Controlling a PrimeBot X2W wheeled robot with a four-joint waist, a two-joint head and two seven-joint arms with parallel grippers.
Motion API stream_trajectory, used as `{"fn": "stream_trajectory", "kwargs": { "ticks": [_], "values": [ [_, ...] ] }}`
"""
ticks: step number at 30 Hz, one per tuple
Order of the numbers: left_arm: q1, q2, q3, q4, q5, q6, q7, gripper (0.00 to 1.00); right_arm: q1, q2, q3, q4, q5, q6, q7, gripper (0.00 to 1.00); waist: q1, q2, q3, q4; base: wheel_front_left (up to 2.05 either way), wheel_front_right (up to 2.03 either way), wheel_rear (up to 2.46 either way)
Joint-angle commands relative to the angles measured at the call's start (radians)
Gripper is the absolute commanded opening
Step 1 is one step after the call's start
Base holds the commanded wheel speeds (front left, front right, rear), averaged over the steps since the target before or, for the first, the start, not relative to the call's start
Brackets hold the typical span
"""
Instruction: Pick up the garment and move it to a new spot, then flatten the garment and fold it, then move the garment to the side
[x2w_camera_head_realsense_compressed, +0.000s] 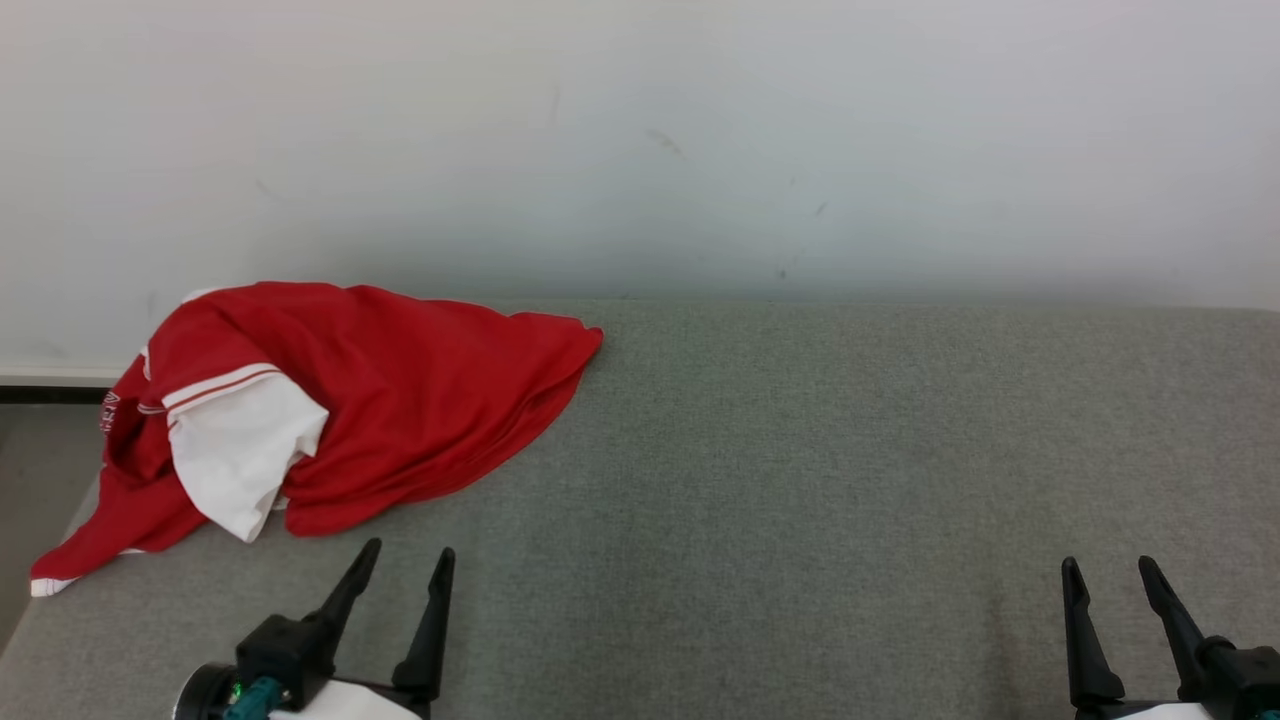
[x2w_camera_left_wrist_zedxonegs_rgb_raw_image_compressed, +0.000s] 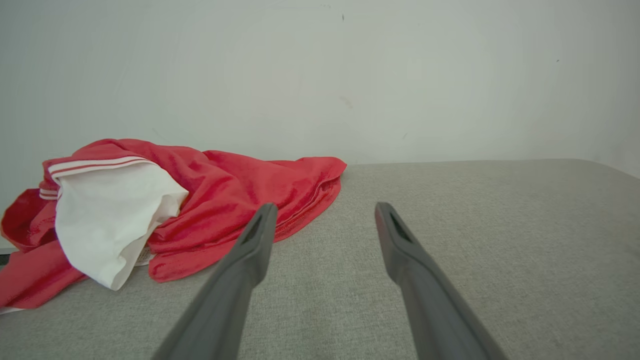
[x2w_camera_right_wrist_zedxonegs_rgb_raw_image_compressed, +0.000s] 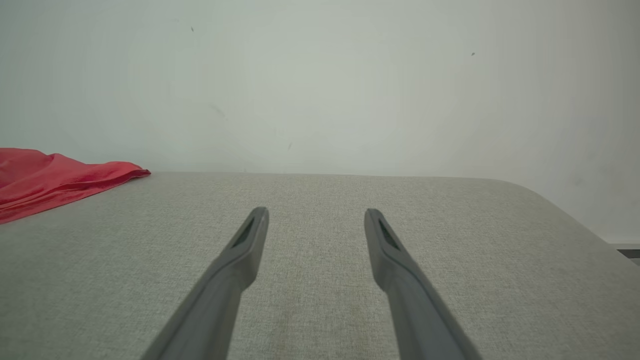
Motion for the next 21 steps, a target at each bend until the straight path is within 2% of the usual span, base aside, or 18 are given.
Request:
{"fn": "stream_trajectory", "kwargs": {
  "ticks": [1,15,21],
  "values": [
    [-0.006,0.001,0.008,0.006,-0.022,0.001,-0.001,1.00,-0.005,-0.004,-0.005,0.003,0.006,-0.002,0.000,1.00,0.0000,0.0000,0.000,-0.001,0.00,0.00,0.00],
    [-0.013,0.003,0.012,0.038,-0.051,0.001,-0.001,1.00,-0.001,-0.004,-0.022,0.006,0.019,-0.002,0.000,1.00,0.0000,0.0000,-0.002,-0.002,0.00,0.00,0.00],
    [-0.014,0.000,0.002,0.047,-0.044,0.001,-0.001,1.00,0.013,-0.004,-0.018,0.006,0.018,-0.002,0.000,1.00,0.0000,0.0000,-0.009,0.032,0.00,0.00,0.00]
  ]
}}
